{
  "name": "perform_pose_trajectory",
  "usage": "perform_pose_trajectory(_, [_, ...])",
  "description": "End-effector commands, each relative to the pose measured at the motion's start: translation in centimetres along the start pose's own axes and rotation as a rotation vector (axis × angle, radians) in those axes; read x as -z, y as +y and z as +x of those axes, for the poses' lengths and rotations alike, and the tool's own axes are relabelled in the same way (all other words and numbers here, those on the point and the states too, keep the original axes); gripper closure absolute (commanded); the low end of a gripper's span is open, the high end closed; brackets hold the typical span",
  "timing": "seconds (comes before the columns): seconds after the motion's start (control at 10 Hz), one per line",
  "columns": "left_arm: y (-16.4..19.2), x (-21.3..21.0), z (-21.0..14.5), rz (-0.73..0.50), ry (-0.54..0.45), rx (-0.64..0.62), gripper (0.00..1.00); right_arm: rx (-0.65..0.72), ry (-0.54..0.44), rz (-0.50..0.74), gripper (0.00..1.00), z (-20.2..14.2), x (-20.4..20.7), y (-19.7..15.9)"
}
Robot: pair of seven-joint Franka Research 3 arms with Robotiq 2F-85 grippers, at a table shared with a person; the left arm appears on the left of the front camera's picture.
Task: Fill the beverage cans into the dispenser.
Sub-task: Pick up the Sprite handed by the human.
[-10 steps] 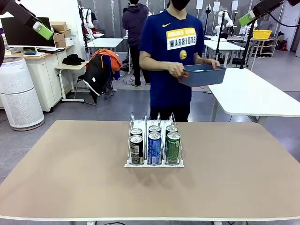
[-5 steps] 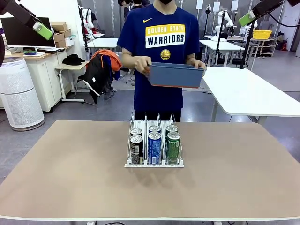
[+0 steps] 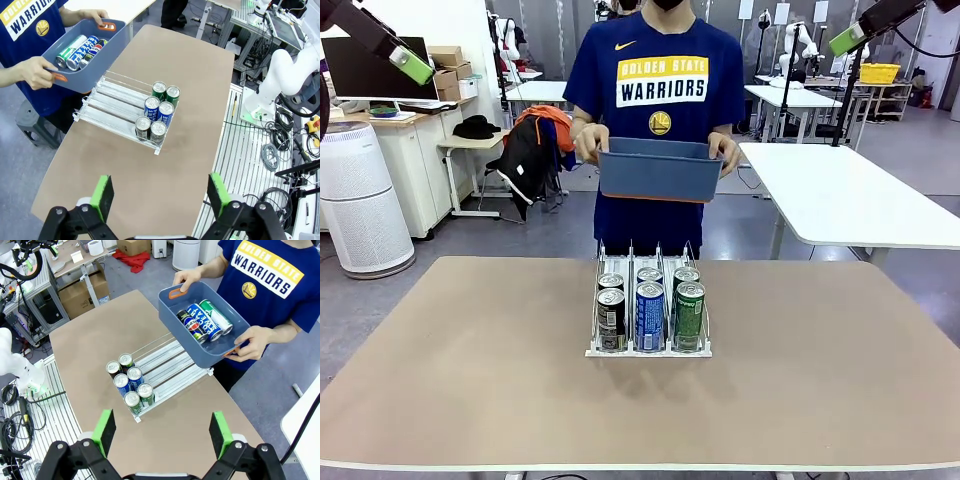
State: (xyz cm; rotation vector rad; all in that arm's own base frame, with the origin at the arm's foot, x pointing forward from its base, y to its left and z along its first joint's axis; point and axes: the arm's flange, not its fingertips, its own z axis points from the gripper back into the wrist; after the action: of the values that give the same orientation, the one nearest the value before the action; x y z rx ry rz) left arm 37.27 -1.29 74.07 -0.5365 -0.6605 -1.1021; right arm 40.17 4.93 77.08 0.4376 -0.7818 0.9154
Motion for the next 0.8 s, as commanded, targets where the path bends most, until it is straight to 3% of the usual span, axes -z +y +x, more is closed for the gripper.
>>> perform_pose_trajectory(0.0, [-0.02, -0.06, 0.00, 0.001, -0.001, 0.001, 0.00, -0.005, 0.001, 0.003, 0.00, -0.07, 0.01, -0.04])
perform_pose_trajectory(0.7, [-0.02, -0.06, 0.00, 0.001, -0.001, 0.001, 0.00, -0.005, 0.001, 0.003, 0.00, -0.07, 0.01, -0.04])
